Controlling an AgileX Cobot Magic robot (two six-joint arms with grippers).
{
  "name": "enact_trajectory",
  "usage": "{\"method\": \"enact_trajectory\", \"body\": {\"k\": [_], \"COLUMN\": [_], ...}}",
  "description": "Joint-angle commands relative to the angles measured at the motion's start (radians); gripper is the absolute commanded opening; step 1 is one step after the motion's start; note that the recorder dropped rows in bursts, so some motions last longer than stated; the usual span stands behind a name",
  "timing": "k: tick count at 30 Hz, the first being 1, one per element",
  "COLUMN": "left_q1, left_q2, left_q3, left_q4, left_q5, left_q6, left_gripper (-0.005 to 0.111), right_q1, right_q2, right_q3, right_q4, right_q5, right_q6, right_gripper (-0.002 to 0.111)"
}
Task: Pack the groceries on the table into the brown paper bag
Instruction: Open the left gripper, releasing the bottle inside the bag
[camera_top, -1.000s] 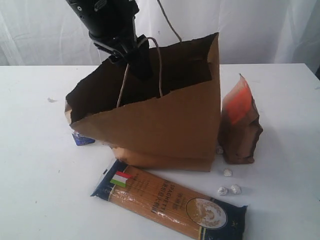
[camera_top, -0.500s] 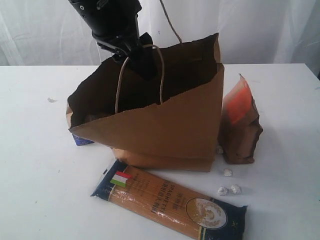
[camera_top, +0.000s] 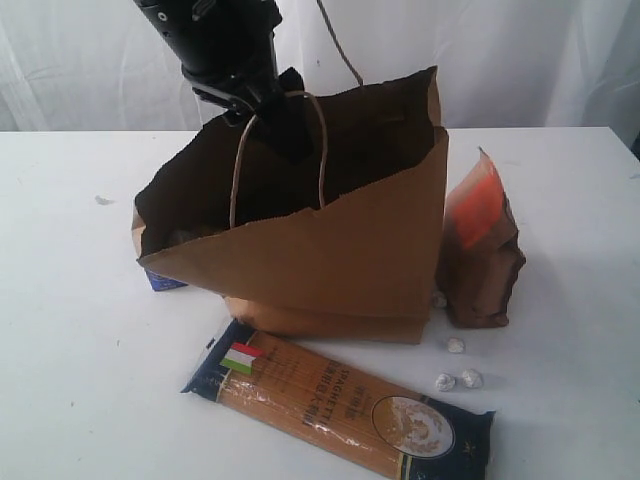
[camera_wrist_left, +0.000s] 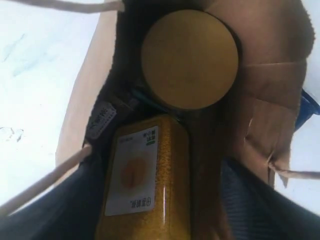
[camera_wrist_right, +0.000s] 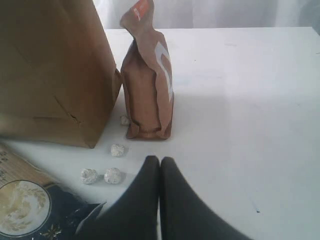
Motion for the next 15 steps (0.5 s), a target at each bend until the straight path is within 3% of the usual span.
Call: {"method": "enact_trajectory", "body": {"k": [1, 5, 15], "left_q1": [-0.002, -0.002, -0.002], "left_q2": [-0.014, -0.014, -0.014], "left_q3": [0.006, 0.006, 0.006], "left_q4": [-0.019, -0.019, -0.019], "left_q5": [0.091, 0.091, 0.091], "left_q6": [-0.016, -0.024, -0.04], "left_gripper": [0.068, 0.058, 0.005], "right_q1": [-0.003, -0.003, -0.003], "right_q2": [-0.006, -0.006, -0.006], "right_q3": [0.002, 0.002, 0.002], "right_q4": [-0.006, -0.006, -0.006], "right_q5": [-0.008, -0.008, -0.008], "right_q6": [0.004, 0.004, 0.004], "right_gripper": [0.0, 0.0, 0.0]}}
